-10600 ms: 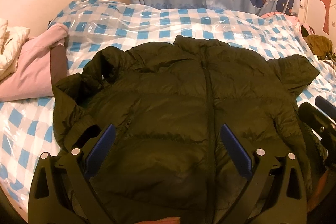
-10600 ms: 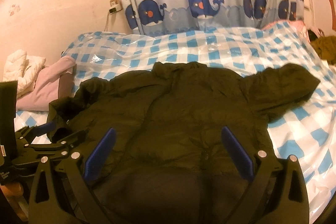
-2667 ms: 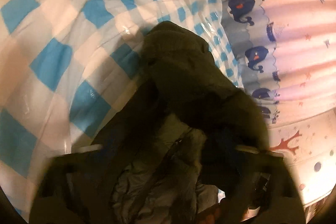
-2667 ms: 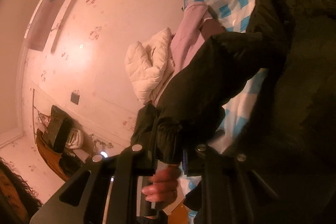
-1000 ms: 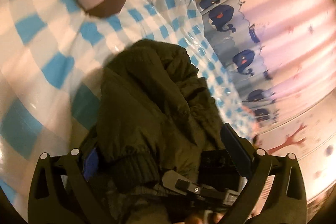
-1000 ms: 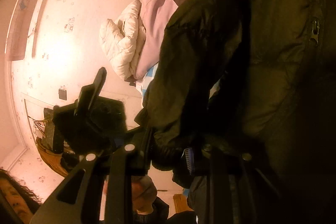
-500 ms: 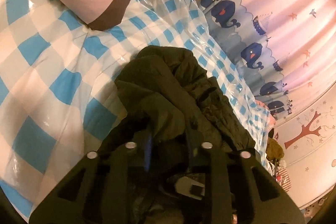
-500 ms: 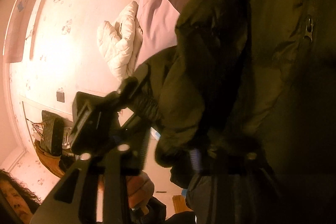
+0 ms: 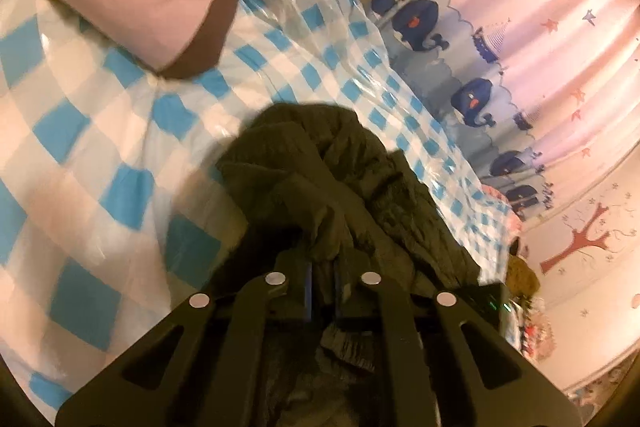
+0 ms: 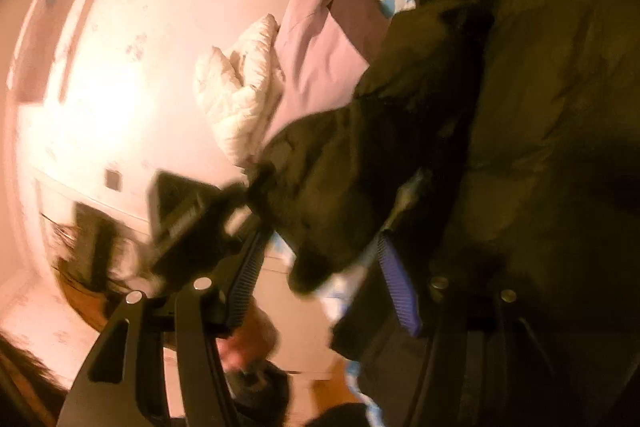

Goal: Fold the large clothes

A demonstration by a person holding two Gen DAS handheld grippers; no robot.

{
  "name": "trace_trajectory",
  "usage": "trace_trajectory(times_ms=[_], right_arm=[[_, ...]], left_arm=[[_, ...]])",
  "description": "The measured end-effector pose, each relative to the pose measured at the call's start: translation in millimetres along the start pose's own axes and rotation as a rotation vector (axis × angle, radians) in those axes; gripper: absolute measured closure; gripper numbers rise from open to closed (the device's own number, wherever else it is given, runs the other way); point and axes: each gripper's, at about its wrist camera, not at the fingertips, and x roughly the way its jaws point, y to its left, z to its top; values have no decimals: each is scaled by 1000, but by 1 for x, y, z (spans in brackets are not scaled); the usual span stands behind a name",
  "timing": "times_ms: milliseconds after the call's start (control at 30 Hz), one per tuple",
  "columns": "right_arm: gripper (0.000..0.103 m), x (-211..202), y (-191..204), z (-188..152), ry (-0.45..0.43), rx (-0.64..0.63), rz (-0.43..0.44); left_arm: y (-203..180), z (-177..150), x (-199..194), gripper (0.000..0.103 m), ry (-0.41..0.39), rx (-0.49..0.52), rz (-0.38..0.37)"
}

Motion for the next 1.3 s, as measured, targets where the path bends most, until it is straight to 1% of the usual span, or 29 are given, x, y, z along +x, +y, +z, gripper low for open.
trace_trajectory(times_ms=[33,67,100,133,200,233,267,300,333,400,500,567,600,633,700,733,767,800,833,867,900,967,1000,1033,1067,1100,1167,1200,1300], right_arm=[[43,-9,5,-1,-5,-31,-47],[37,-19,11,-2,-11,-67,-101],[35,-30,18,-4,-20,-128,-180],[35,-35,23,-10,-22,-176,-236],[35,-54,31,-16,-21,-259,-350],[35,-71,35,-20,-32,-312,-436],[35,-85,37,-24,-40,-349,-502],[35,-99,37,-28,-51,-372,-549],[35,-117,36,-31,-73,-386,-590],[35,-155,29,-34,-123,-382,-662],[35,-210,13,-36,-215,-329,-694],[35,-246,3,-38,-293,-276,-683],[35,-261,-1,-39,-324,-261,-674],[35,-278,-6,-42,-374,-241,-661],[34,-305,-17,-51,-469,-202,-633],[26,-316,-24,-54,-515,-165,-634],[24,-323,-28,-54,-528,-132,-665],[24,-325,-28,-51,-529,-127,-682],[24,-330,-28,-50,-549,-139,-705],[23,-338,-27,-49,-575,-149,-717],[22,-345,-27,-48,-592,-157,-722],[21,-353,-26,-42,-605,-170,-737],[21,-357,-25,-37,-606,-185,-737],[19,-364,-26,-34,-606,-195,-729],[18,-366,-26,-27,-609,-201,-736],[18,-364,-24,-20,-607,-214,-759],[18,-356,-18,-6,-578,-265,-802],[18,-350,-15,0,-565,-287,-809],[18,-317,4,25,-511,-392,-865]], left_arm=[[-2,4,-1,98,-18,8,8],[-6,11,-4,98,-43,26,29],[-11,17,-6,98,-66,46,50],[-22,28,-10,99,-97,90,73],[-44,45,-17,99,-144,157,93],[-66,59,-21,99,-182,214,105],[-85,70,-23,99,-205,263,103],[-106,80,-24,99,-224,310,110],[-124,88,-24,99,-237,346,112],[-175,102,-16,99,-249,437,106],[-247,105,6,99,-226,540,67],[-294,93,27,99,-186,618,36],[-319,82,42,99,-153,662,14],[-337,72,54,99,-127,696,0],[-381,39,98,99,-13,769,-59],[-392,25,114,98,40,786,-85],[-410,2,144,98,139,821,-121],[-420,-15,164,98,194,844,-123],[-431,-37,198,96,322,872,-108],[-433,-53,221,95,424,898,-80],[-435,-69,244,94,499,933,-21],[-431,-89,275,93,595,1004,104],[-430,-92,281,92,586,1030,144],[-428,-90,284,89,578,1036,172],[-426,-87,284,84,586,1020,170],[-424,-80,284,79,595,1006,185],[-426,-72,289,42,618,1021,232],[-426,-68,289,39,629,1036,240],[-442,-62,288,35,629,1036,232]])
